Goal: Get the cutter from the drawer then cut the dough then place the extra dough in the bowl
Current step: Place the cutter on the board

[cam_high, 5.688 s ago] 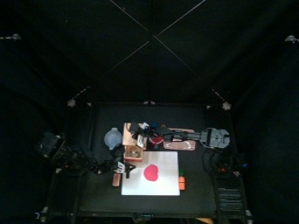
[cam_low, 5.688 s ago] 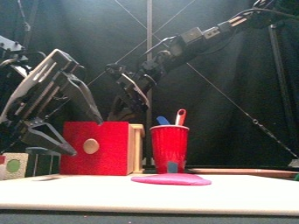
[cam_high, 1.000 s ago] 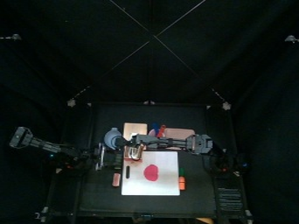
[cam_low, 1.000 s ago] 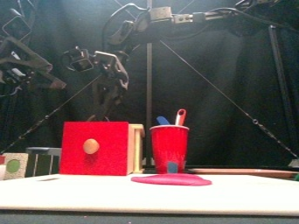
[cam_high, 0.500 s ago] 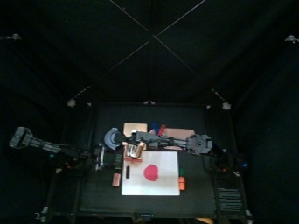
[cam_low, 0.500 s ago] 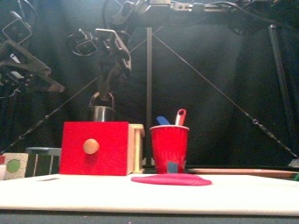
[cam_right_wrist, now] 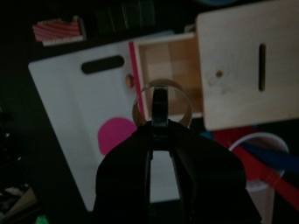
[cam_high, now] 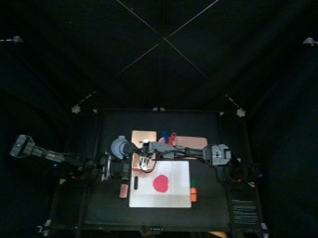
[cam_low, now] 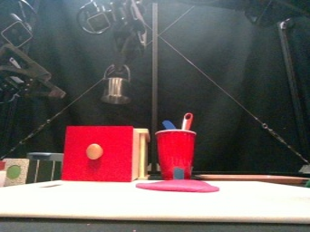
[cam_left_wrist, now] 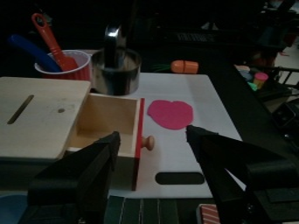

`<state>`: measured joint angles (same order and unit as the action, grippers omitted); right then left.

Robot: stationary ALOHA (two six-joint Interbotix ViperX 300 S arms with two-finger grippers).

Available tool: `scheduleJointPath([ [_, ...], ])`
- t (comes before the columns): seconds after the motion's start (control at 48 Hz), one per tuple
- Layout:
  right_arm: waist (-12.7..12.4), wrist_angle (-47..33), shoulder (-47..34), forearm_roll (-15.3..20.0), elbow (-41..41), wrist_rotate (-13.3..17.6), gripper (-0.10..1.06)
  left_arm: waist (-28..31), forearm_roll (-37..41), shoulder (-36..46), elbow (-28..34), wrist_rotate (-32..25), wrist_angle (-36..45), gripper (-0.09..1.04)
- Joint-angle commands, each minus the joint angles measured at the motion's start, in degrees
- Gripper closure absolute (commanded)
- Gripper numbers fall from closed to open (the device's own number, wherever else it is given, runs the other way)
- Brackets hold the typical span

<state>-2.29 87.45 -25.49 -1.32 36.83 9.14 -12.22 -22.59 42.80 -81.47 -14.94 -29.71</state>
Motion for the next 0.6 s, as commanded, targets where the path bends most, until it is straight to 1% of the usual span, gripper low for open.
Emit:
scheduleJointPath([
  [0.021,1.2,-1.1,6.6,-1.6,-6.6,1.3,0.46,0.1,-0.3,-0.1,0.5,0.0,-0.2,0.00],
  [0.062,1.9,-2.5,8.7,-2.2,-10.5,2.2,0.46,0.1,-0.4,-0.1,0.5,0.0,-0.2,0.00],
  [0.167,2.8,-6.7,14.1,-2.0,-18.9,4.4,0.46,0.3,-0.4,-0.1,0.5,0.0,-0.2,0.00],
  [0.229,3.2,-9.5,17.5,-1.5,-23.9,6.6,0.46,0.5,-0.5,-0.2,0.5,-0.1,-0.2,0.00],
  [0.25,3.3,-10.7,19.3,-1.1,-26.5,8.0,0.46,0.6,-0.5,-0.1,0.5,0.0,-0.2,0.00],
  [0.354,4.0,-13.5,24.1,0.2,-35.2,11.9,0.46,1.1,-0.5,-0.1,0.6,-0.1,-0.2,0.00],
  [0.438,5.2,-15.9,27.2,0.8,-41.6,13.6,0.46,1.7,-0.4,-0.1,0.8,-0.1,-0.2,0.00],
  [0.5,6.5,-18.9,29.6,0.9,-46.9,14.9,0.46,2.5,-0.4,-0.1,1.1,-0.2,-0.4,0.00],
  [0.604,7.3,-24.7,32.3,1.5,-53.4,17.4,0.46,4.6,-0.3,-0.1,2.0,-0.4,-0.8,0.00],
])
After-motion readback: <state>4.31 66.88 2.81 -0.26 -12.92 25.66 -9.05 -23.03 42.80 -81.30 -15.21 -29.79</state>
